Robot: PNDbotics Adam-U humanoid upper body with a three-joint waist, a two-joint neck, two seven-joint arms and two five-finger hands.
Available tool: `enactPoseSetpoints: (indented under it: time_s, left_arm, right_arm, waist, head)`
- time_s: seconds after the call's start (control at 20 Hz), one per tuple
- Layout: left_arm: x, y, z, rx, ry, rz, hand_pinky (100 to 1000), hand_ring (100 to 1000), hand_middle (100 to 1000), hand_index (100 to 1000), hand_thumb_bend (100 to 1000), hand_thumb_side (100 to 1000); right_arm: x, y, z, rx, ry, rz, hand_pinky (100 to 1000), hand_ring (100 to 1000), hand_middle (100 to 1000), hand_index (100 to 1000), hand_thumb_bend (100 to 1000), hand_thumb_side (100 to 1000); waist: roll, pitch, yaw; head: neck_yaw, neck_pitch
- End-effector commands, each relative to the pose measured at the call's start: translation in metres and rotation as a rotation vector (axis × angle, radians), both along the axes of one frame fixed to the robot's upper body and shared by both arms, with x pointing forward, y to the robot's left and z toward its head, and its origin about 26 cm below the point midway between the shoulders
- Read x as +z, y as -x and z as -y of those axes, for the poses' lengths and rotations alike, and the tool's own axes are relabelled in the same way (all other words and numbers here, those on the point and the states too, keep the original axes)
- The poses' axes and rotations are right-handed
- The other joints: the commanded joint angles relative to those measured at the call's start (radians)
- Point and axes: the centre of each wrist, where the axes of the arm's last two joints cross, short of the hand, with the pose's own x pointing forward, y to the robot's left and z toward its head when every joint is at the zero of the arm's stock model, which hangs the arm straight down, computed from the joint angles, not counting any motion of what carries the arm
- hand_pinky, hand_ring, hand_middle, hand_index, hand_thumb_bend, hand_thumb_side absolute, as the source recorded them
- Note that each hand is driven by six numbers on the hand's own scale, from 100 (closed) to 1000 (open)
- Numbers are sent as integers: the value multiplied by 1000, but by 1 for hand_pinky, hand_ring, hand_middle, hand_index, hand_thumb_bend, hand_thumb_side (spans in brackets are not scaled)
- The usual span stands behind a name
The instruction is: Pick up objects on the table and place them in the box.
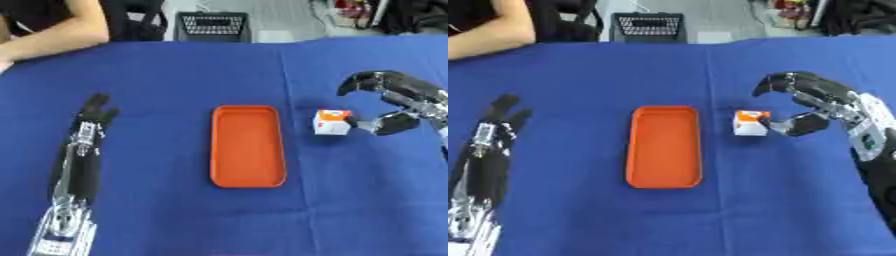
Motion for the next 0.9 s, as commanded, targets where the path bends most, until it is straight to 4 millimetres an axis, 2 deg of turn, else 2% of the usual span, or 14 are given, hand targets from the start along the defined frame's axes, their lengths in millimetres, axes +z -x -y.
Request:
enactPoseSetpoints:
  time_s: [0.05,0.35,0.9]
  left_arm:
    - [5,-1,1,-13,-5,18,1000,896,950,998,309,1000]
    - [5,-1,2,-19,-3,18,1000,897,951,998,307,1000]
    - [4,-1,3,-26,-1,18,1000,899,954,999,306,1000]
  right_arm:
    - [12,-5,-5,101,116,-7,788,755,737,809,291,647]
    - [5,-10,-14,107,133,-30,788,755,735,808,289,656]
    - [0,-15,-11,83,142,-39,787,755,734,808,289,663]
  waist:
    - [0,-16,2]
    - [1,-15,7]
    - [1,-13,12]
  head:
    - [-16,-11]
    - [-20,-13]
    - [-23,-13]
